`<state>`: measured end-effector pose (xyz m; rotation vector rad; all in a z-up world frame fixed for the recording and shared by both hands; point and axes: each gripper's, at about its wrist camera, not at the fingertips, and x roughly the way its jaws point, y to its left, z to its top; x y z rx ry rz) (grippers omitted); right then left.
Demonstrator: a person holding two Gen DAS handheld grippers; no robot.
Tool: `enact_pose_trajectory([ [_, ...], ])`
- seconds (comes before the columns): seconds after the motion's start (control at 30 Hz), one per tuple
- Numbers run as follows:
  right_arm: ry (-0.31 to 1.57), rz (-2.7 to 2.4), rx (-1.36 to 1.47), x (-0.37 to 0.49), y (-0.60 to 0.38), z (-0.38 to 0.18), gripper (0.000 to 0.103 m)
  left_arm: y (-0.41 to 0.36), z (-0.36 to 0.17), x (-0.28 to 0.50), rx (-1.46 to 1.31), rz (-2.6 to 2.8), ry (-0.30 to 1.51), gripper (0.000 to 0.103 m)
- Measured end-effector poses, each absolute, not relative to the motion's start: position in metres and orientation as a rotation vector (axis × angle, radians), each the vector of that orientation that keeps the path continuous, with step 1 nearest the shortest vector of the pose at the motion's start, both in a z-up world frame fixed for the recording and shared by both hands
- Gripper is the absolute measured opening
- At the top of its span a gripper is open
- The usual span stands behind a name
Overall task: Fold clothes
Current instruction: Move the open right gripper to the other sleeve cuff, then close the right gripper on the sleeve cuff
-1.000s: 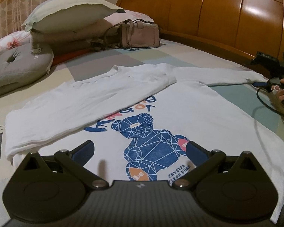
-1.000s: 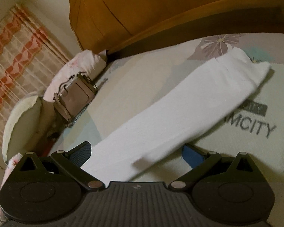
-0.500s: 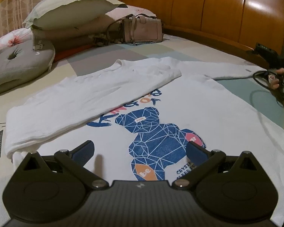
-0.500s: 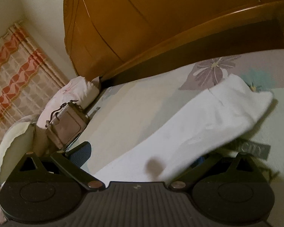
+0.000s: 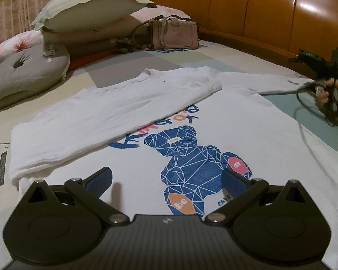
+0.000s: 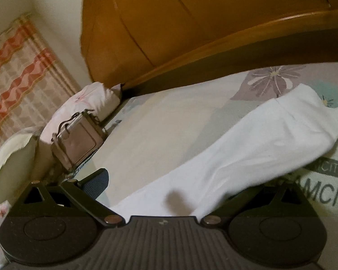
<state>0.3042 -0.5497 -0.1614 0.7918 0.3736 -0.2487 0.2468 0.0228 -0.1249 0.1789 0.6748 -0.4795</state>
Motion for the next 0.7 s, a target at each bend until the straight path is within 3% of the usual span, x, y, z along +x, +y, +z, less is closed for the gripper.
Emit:
enact_pose_trajectory([
  [0.7,0.342,-0.061,0.782,0.305,-0.509,-0.106,0.103,0.028,-0.115,0.242,0.164,-0.533,0.672,0.102],
])
